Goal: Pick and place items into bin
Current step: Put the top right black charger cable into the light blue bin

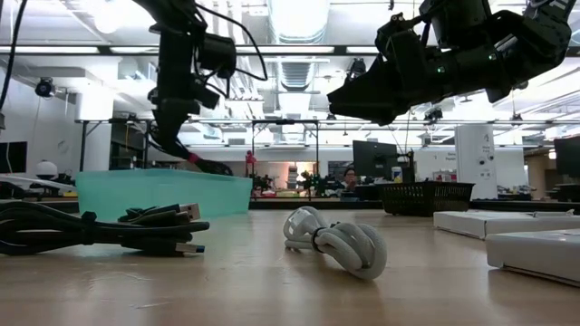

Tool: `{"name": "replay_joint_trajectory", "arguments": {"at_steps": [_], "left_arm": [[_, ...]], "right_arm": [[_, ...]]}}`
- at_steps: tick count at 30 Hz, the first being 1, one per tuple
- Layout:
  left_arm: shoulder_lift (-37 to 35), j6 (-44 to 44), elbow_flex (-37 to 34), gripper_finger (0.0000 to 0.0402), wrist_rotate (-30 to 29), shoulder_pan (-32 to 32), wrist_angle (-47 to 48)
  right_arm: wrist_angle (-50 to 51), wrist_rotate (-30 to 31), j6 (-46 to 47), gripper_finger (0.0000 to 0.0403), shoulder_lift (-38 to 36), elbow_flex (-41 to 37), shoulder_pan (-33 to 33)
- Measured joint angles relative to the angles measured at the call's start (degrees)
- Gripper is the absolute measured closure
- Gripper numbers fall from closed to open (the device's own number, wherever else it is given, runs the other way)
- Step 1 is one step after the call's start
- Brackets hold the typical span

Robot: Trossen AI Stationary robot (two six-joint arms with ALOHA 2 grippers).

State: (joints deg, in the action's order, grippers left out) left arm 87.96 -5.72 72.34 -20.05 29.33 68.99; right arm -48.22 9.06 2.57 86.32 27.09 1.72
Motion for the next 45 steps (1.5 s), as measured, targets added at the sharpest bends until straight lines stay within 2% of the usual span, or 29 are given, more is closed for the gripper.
{"name": "replay_joint_trajectory", "arguments": {"at_steps": [6, 12, 17, 20, 22, 32, 45], "left_arm": [[-3.6, -2.7, 0.0, 0.0363, 0.0, -0.5, 0.0], [-8.4, -13.1, -0.6, 0.0363, 0.2, -0.6, -1.4], [-9.4, -19.3, -1.5, 0.0363, 2.0, -0.6, -3.0], [-8.1, -19.4, -2.4, 0.0363, 6.0, -1.0, -4.3], [-6.8, -19.4, -2.6, 0.0363, 6.3, -1.4, -4.3], [0.3, -20.9, -5.4, 0.0363, 4.5, -1.3, -3.8], [0.8, -21.0, -9.0, 0.0356, 0.9, -1.1, -3.9]], "right_arm": [[0.0, 0.0, 0.0, 0.0179, 0.0, 0.0, 0.0], [1.5, 0.0, 1.5, 0.0179, 0.0, 0.0, 0.0], [2.1, 0.0, 3.3, 0.0179, 0.0, 0.0, 0.0], [2.2, 0.0, 3.2, 0.0179, 0.0, 0.0, 0.0], [2.2, 0.0, 3.1, 0.0179, 0.0, 0.0, 0.0], [2.4, 0.0, 2.9, 0.0179, 0.0, 0.0, 0.0], [3.0, 0.0, 3.4, 0.0179, 0.0, 0.0, 0.0]]}}
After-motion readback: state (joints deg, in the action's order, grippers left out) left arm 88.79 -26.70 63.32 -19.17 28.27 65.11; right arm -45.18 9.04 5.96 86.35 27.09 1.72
